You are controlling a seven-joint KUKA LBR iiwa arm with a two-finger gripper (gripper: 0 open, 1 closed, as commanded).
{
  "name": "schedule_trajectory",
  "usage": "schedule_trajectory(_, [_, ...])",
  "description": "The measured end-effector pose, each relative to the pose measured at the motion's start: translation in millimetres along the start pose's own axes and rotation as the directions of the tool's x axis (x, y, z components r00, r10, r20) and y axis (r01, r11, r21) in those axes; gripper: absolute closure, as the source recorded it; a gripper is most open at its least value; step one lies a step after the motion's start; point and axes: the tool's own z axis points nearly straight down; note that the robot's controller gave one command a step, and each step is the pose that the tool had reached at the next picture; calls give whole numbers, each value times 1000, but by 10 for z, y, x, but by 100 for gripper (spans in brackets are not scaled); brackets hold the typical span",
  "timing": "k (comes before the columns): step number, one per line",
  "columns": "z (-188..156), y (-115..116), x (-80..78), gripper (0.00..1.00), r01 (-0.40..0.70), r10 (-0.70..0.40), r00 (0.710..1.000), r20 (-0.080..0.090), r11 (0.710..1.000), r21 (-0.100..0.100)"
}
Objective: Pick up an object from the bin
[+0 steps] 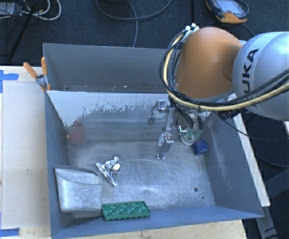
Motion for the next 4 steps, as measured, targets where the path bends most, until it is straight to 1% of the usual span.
schedule_trajectory(1, [1710, 384, -414, 0, 217, -217, 976, 12, 976, 1])
schedule_trajectory(2, [1701, 940, 110, 0, 384, -384, 923, 13, 923, 2])
schedule_trajectory(3, [1688, 928, 104, 100, 379, -379, 925, 10, 925, 2])
schedule_trajectory(4, [499, 751, 383, 100, 568, -568, 823, 12, 823, 7])
